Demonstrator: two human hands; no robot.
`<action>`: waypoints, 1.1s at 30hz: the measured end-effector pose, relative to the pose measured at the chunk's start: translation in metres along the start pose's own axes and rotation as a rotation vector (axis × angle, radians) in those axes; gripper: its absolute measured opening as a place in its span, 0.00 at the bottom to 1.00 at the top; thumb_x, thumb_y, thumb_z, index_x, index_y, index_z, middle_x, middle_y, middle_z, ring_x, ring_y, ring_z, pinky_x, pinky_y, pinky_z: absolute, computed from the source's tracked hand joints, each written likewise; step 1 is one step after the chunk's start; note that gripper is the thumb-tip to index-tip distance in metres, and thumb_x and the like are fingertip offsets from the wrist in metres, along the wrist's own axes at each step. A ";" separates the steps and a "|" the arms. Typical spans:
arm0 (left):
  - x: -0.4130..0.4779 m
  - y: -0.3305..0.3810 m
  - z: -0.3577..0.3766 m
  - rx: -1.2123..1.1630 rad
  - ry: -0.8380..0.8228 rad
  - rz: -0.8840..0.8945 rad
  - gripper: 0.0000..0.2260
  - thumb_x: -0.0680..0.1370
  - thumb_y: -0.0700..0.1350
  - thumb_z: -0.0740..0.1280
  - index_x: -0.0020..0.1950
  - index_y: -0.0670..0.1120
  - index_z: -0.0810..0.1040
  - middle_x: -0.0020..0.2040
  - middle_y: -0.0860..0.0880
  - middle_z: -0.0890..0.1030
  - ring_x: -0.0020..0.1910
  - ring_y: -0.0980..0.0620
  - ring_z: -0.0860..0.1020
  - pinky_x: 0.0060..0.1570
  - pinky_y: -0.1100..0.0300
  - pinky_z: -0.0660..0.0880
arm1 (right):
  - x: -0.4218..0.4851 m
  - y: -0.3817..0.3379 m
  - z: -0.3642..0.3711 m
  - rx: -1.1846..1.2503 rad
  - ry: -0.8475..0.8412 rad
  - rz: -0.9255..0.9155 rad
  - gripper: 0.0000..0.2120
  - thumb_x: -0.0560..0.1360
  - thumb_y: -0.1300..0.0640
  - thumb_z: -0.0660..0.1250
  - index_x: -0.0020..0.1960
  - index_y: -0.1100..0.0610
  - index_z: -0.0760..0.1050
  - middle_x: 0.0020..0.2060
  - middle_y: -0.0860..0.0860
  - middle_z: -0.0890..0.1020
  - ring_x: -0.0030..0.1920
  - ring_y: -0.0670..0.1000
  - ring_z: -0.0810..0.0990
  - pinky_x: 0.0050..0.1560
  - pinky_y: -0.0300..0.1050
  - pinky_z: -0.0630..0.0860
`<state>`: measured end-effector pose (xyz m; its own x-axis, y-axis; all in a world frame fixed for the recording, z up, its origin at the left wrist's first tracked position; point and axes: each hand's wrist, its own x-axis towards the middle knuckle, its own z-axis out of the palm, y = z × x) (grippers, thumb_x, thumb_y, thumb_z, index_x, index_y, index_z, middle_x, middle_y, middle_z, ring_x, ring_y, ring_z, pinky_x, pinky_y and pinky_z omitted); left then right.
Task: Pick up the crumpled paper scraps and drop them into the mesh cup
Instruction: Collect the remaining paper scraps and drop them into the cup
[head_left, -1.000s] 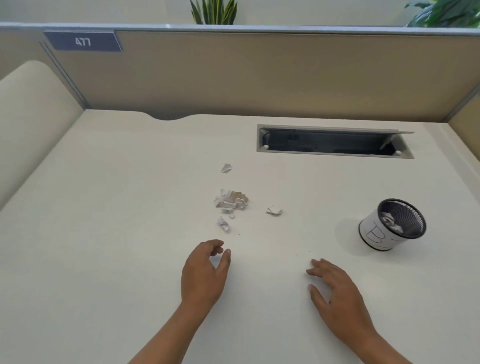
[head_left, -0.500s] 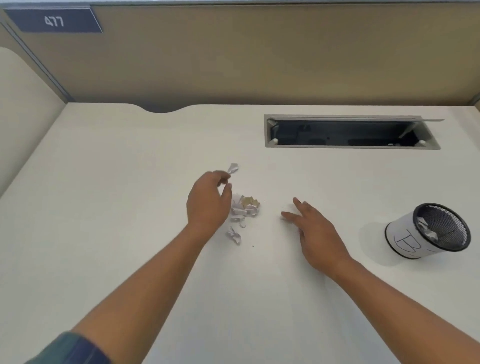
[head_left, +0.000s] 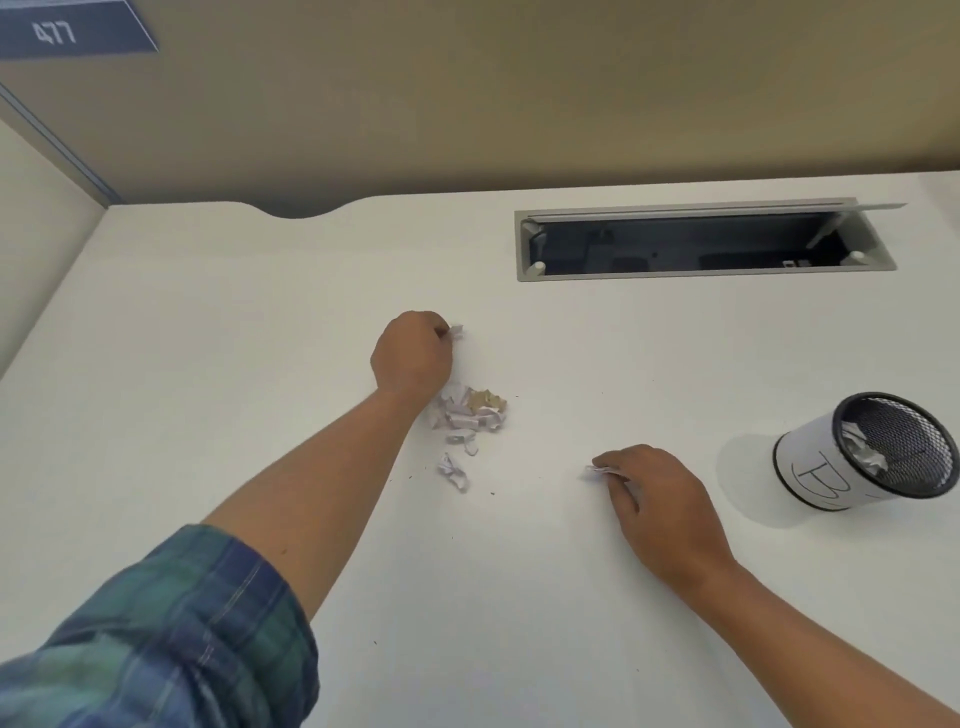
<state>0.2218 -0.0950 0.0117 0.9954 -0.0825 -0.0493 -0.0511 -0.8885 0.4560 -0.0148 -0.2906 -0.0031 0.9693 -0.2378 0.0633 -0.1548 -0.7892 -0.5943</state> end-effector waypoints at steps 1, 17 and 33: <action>-0.005 0.003 -0.003 -0.027 0.007 0.003 0.09 0.79 0.48 0.64 0.46 0.49 0.83 0.44 0.48 0.84 0.43 0.44 0.80 0.39 0.57 0.75 | -0.004 0.001 -0.002 0.052 0.016 0.016 0.10 0.77 0.65 0.67 0.53 0.54 0.82 0.48 0.44 0.84 0.50 0.48 0.81 0.51 0.39 0.74; -0.208 0.120 0.016 -0.568 -0.098 0.168 0.08 0.73 0.57 0.72 0.38 0.55 0.81 0.36 0.62 0.83 0.32 0.59 0.79 0.33 0.70 0.72 | -0.101 0.027 -0.076 0.327 0.210 0.115 0.16 0.71 0.61 0.74 0.43 0.39 0.79 0.44 0.36 0.82 0.45 0.42 0.81 0.39 0.31 0.73; -0.225 0.266 0.076 -0.460 -0.185 0.199 0.03 0.72 0.52 0.72 0.44 0.56 0.81 0.35 0.62 0.81 0.34 0.61 0.77 0.33 0.63 0.70 | -0.135 0.118 -0.175 0.413 0.379 0.139 0.17 0.70 0.67 0.75 0.43 0.43 0.82 0.42 0.43 0.82 0.41 0.47 0.82 0.30 0.28 0.68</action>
<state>-0.0214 -0.3468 0.0765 0.9370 -0.3444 -0.0593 -0.1549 -0.5614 0.8129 -0.1975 -0.4510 0.0584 0.7973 -0.5696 0.1996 -0.1145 -0.4675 -0.8765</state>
